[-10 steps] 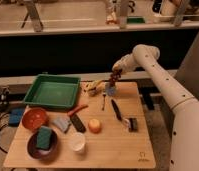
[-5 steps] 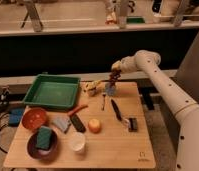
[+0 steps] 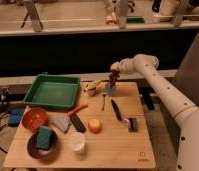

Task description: Place grapes in plastic cup

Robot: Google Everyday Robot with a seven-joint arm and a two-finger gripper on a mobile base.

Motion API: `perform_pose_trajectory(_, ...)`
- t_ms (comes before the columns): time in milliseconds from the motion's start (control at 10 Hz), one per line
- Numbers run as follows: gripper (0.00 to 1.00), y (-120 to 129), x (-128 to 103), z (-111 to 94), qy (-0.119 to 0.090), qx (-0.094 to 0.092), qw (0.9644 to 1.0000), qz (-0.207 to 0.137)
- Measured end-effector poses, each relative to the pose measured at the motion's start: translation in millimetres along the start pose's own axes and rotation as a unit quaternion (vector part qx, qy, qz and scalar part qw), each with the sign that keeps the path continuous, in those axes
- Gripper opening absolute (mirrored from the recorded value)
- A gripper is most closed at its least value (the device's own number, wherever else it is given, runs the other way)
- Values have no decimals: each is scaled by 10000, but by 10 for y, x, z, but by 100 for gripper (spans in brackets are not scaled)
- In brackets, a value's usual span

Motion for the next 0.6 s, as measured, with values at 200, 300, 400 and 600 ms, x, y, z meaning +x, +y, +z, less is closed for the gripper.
perform_pose_trajectory(200,0,48,-8,82,119,-18,9999,-40)
perform_pose_trajectory(300,0,69,-9,104,174,-19,9998,-62)
perform_pose_trajectory(400,0,96,-15,127,253,-21,9996,-106)
perform_pose_trajectory(600,0,115,-28,161,386,0,9990,-209)
